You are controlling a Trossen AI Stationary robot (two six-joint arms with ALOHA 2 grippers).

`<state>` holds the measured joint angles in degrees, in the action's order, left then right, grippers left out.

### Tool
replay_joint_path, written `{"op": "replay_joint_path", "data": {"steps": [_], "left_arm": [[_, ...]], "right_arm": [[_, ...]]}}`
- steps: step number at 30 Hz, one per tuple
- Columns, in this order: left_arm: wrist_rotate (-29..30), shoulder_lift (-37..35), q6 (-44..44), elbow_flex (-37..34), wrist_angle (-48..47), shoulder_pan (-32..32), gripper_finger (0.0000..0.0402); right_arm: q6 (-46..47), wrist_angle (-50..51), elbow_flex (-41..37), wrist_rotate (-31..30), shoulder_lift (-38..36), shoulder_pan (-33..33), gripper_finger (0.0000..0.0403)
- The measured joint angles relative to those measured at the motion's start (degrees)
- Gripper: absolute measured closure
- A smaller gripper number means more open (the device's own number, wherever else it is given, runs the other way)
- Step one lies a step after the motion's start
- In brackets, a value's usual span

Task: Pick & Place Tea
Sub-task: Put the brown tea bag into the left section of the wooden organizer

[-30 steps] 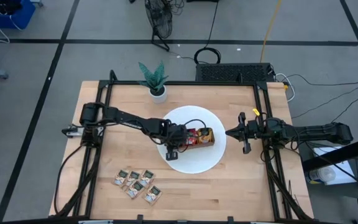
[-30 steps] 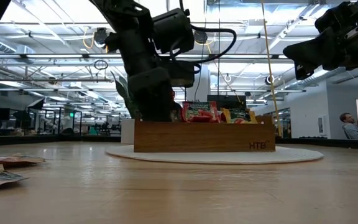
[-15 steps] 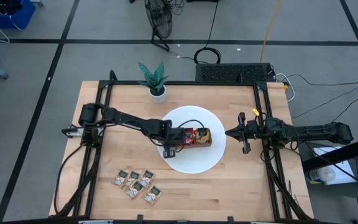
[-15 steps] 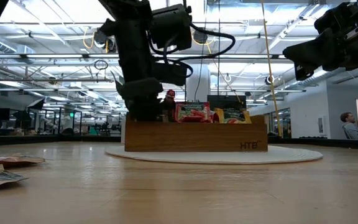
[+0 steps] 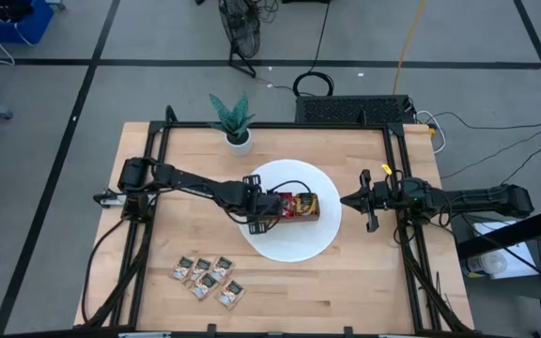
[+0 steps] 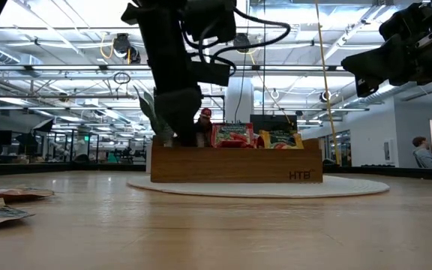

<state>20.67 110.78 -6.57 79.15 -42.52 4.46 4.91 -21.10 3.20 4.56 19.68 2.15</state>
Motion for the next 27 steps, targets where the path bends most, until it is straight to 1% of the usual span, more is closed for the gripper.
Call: {"op": "replay_joint_path", "data": {"steps": [6, 11, 16, 21, 27], "left_arm": [[0.0, 0.0, 0.4, 0.2, -0.2, 1.3, 0.0386], [-0.5, 0.0, 2.2, 0.2, -0.9, 1.6, 0.0393], [-9.4, 0.3, 3.0, 0.2, -0.4, 0.8, 0.0397], [-10.7, 3.0, 2.1, 0.2, -0.5, -0.6, 0.0398], [-15.6, 5.5, 2.1, 0.5, -0.2, -1.7, 0.0399]], "right_arm": [[0.0, 0.0, 0.0, 0.0, 0.0, 0.0, 0.0398], [0.0, 0.0, 0.0, 0.0, 0.0, 0.0, 0.0398], [0.0, 0.0, 0.0, 0.0, 0.0, 0.0, 0.0399], [0.0, 0.0, 0.0, 0.0, 0.0, 0.0, 0.0399], [0.0, 0.0, 0.0, 0.0, 0.0, 0.0, 0.0399]]}}
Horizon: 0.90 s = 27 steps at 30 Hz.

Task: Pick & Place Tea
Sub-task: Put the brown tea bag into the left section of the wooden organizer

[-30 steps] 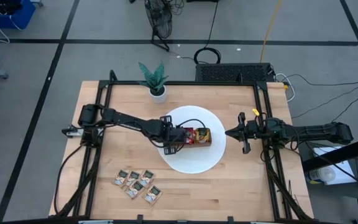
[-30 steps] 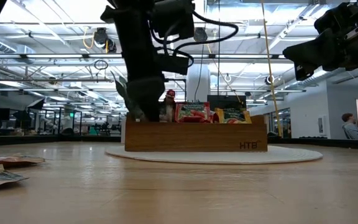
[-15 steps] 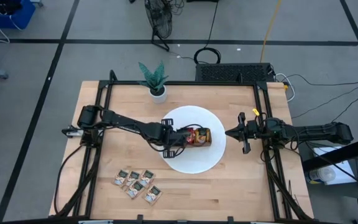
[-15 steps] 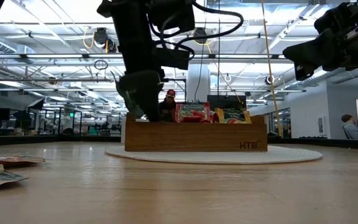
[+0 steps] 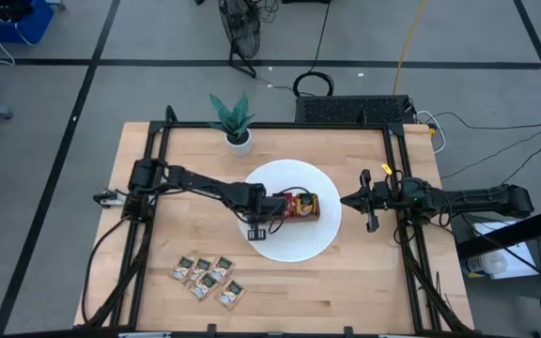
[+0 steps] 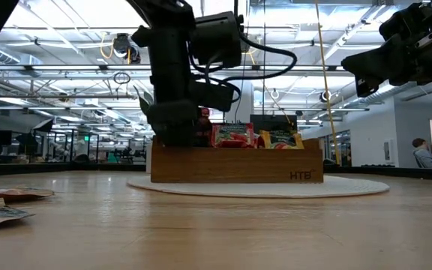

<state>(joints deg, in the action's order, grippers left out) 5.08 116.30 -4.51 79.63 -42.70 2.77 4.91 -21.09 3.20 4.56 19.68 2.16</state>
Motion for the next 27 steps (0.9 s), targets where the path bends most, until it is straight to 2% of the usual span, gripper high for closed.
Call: {"op": "replay_joint_path", "data": {"steps": [4, 12, 27], "left_arm": [[-0.4, 0.4, -0.3, 0.0, 0.2, -0.6, 0.0391], [13.5, -0.2, -2.3, -0.4, -1.4, 0.7, 0.0396], [27.8, -0.4, -3.0, -0.4, -1.5, 4.9, 0.0397]], "right_arm": [[0.0, 0.0, 0.0, 0.0, 0.0, 0.0, 0.0399], [0.0, 0.0, 0.0, 0.0, 0.0, 0.0, 0.0398], [0.0, 0.0, 0.0, 0.0, 0.0, 0.0, 0.0399]]}}
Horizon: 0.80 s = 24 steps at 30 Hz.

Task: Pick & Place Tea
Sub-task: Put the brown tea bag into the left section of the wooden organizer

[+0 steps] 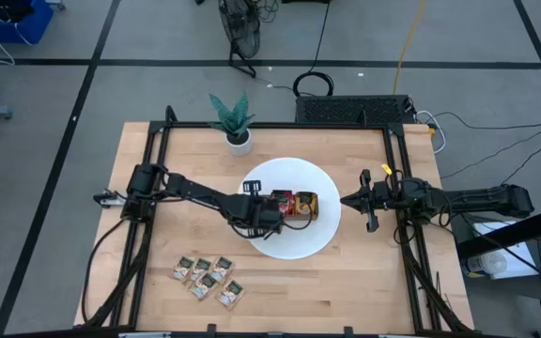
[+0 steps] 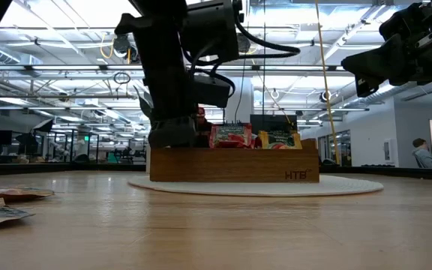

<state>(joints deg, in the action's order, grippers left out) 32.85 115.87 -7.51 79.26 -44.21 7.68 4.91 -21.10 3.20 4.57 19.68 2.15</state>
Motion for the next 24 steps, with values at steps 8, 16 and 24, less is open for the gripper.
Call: {"op": "replay_joint_path", "data": {"steps": [8, 16, 24], "left_arm": [[6.0, -0.5, -0.6, 0.0, -1.0, 0.7, 0.0397], [-15.7, -2.5, 4.2, 1.3, -2.7, -1.6, 0.04], [-33.4, -2.1, 8.9, 0.6, -2.7, -6.1, 0.04]], "right_arm": [[0.0, 0.0, 0.0, 0.0, 0.0, 0.0, 0.0399], [0.0, 0.0, 0.0, 0.0, 0.0, 0.0, 0.0399], [0.0, 0.0, 0.0, 0.0, 0.0, 0.0, 0.0398]]}}
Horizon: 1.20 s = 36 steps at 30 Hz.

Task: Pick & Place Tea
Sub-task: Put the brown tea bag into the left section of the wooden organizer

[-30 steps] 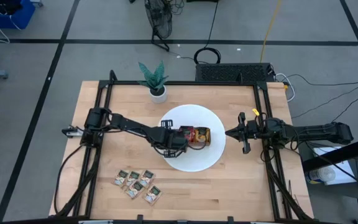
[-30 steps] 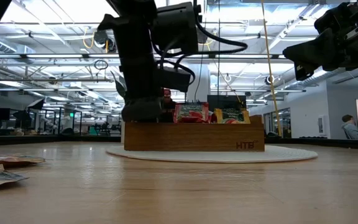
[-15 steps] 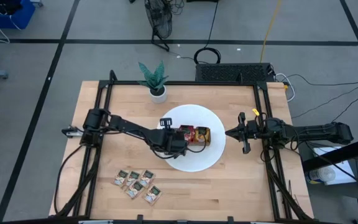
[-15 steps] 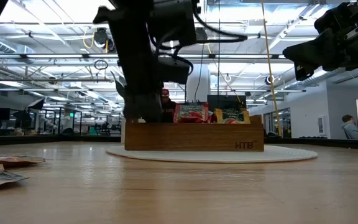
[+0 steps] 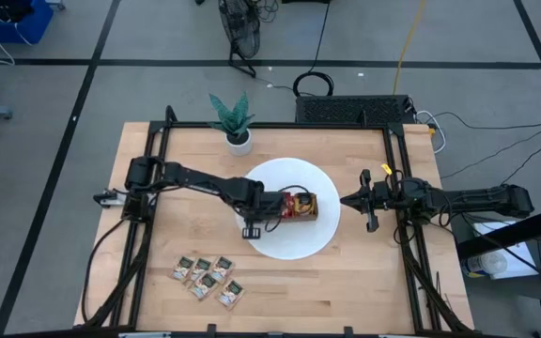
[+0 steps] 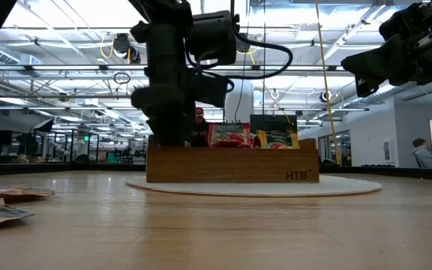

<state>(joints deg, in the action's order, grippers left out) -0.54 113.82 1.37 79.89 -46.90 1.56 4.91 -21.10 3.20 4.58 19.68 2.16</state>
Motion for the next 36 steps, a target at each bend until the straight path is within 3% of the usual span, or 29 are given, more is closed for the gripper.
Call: {"op": "replay_joint_path", "data": {"steps": [4, 16, 21, 25, 36], "left_arm": [[-8.4, 0.0, 2.7, 0.0, 0.4, -1.6, 0.0401], [-8.6, 1.5, 1.6, 0.0, 0.6, -4.2, 0.0401], [-11.3, 3.8, 1.3, 0.3, 0.8, -3.9, 0.0401], [-5.5, 5.0, -1.4, 0.4, 0.8, -3.1, 0.0401], [19.0, 4.4, -7.1, 1.3, -1.2, 2.3, 0.0401]], "right_arm": [[0.0, 0.0, 0.0, 0.0, 0.0, 0.0, 0.0399], [0.0, 0.0, 0.0, 0.0, 0.0, 0.0, 0.0398], [0.0, 0.0, 0.0, 0.0, 0.0, 0.0, 0.0398], [0.0, 0.0, 0.0, 0.0, 0.0, 0.0, 0.0399], [0.0, 0.0, 0.0, 0.0, 0.0, 0.0, 0.0399]]}}
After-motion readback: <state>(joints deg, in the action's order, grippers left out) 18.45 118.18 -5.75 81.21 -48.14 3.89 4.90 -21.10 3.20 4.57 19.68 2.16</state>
